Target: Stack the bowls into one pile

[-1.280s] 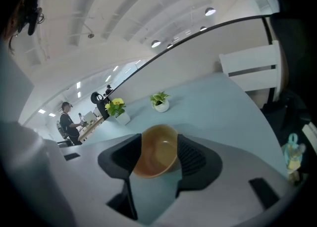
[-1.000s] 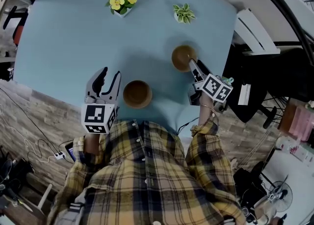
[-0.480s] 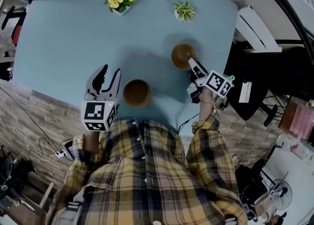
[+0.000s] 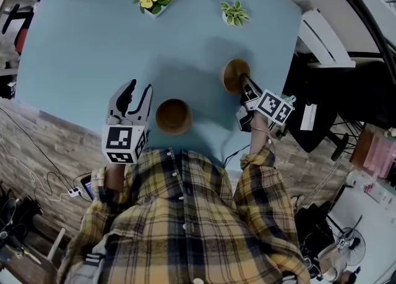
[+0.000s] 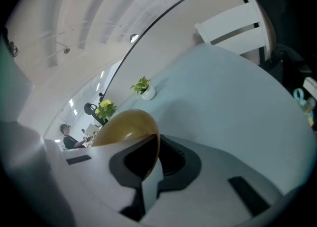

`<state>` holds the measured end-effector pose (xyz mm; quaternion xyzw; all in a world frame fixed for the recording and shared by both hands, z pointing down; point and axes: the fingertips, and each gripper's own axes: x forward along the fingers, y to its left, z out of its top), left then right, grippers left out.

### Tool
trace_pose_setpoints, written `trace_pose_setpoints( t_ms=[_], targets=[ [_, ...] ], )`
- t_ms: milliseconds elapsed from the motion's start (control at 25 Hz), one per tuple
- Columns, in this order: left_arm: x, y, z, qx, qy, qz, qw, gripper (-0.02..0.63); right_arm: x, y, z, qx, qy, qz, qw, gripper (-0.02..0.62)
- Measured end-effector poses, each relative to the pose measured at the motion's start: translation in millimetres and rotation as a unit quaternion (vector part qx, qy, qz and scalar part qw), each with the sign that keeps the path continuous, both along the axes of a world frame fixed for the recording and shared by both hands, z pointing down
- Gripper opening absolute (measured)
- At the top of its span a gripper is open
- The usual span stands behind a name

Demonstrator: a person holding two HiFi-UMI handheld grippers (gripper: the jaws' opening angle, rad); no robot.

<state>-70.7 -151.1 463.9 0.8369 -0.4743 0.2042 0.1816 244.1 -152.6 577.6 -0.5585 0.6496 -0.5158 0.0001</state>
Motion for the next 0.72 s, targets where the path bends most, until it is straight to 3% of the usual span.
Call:
trace_pose_setpoints(
  t_ms=[720],
  targets=[
    [-12, 15, -20, 0.031, 0.017, -0.012, 0.9993, 0.152, -34, 17, -43, 0.040, 0.045, -0.065, 0.996, 0.014]
  ],
)
